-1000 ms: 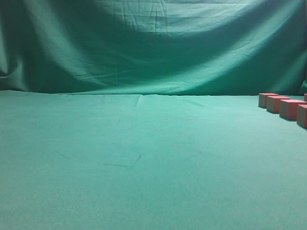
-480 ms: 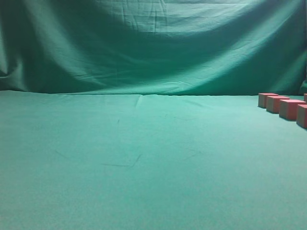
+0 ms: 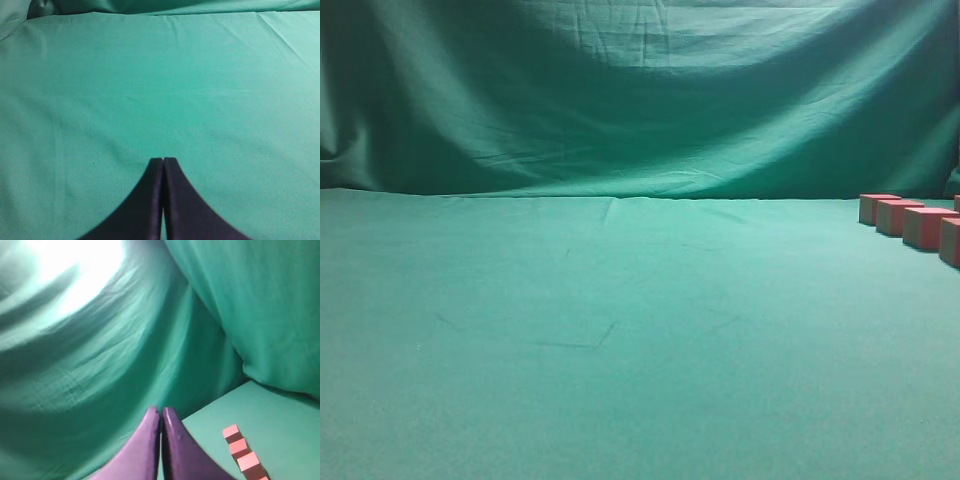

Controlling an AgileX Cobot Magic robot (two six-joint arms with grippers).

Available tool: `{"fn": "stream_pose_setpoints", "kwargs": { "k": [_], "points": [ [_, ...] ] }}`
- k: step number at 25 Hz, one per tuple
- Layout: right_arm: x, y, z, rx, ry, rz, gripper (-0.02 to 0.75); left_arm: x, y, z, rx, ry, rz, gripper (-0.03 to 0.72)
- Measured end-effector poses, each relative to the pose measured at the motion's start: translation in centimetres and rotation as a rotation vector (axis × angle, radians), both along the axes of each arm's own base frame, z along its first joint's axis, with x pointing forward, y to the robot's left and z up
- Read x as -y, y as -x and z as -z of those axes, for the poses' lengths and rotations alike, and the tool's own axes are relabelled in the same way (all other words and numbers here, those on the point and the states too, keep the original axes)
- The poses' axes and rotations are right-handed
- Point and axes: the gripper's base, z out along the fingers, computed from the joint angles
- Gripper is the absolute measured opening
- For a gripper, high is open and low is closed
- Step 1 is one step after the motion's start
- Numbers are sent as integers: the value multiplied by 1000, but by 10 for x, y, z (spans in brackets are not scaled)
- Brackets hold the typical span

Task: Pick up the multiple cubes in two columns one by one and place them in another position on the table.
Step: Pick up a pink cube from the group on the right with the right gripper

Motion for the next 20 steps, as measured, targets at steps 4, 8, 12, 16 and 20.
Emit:
{"fn": "stream_pose_setpoints", "kwargs": {
  "k": [4,8,12,16,20],
  "points": [
    [-3,2,-10,-2,36,-32,0,0,0,0,0,0,0,0],
    [-11,-2,-41,-53,119,-107,0,0,0,0,0,0,0,0],
    [-14,-20,-57,-148,148,-128,0,0,0,0,0,0,0,0],
    [-12,-35,-59,-203,143,-104,0,0,0,0,0,0,0,0],
    [-19,-43,-67,-269,285,-175,0,0,0,0,0,0,0,0]
  ]
}}
